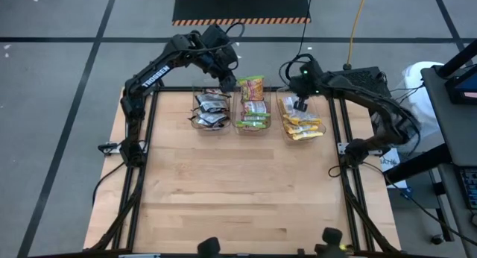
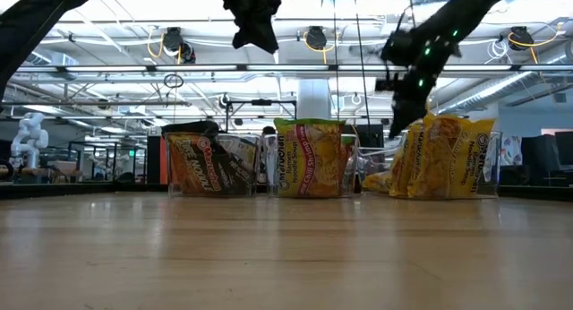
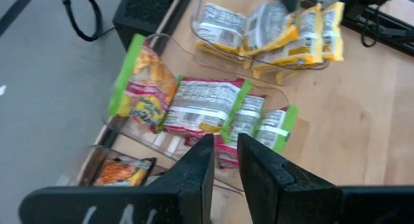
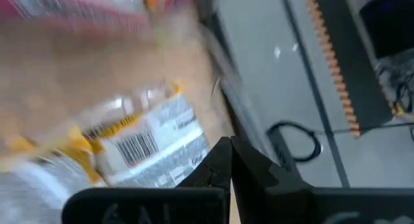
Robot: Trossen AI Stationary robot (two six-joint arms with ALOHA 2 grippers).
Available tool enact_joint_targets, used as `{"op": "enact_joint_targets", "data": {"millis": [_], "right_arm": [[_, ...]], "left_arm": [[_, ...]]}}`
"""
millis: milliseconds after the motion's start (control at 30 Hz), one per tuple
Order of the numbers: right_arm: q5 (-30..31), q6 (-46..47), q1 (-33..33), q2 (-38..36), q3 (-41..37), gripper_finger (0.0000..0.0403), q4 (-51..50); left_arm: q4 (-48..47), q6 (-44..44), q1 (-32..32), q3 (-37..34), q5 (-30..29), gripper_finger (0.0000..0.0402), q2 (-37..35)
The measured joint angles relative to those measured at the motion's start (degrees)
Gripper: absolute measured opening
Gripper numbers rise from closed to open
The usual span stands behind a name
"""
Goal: Sort Maruchan noodles
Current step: Return to Home Position
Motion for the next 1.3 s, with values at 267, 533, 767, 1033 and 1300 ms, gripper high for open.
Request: {"op": "enact_joint_targets", "data": {"millis": [267,533,767,1033,1300], "right_arm": [[-2.2,5.7,0.0,-16.4,0.0,0.0000,-2.8],[-2.1,10.3,0.0,-29.1,0.1,0.0000,-6.7],[-2.1,13.1,0.0,-34.7,0.1,0.0000,-10.4],[-2.1,15.1,0.0,-39.4,0.1,0.0000,-13.9],[-2.1,18.1,0.0,-42.6,0.1,0.0000,-14.9]], "left_arm": [[-0.6,3.4,2.7,0.0,-1.1,0.0074,-1.7],[-1.6,5.1,5.3,0.0,-1.3,0.0074,-6.0],[-6.1,6.9,6.9,0.0,-1.3,0.0074,-9.4],[-11.3,7.8,9.6,0.0,-1.3,0.0074,-13.5],[-11.3,7.8,14.0,-9.0,-1.3,0.0074,-23.8]]}}
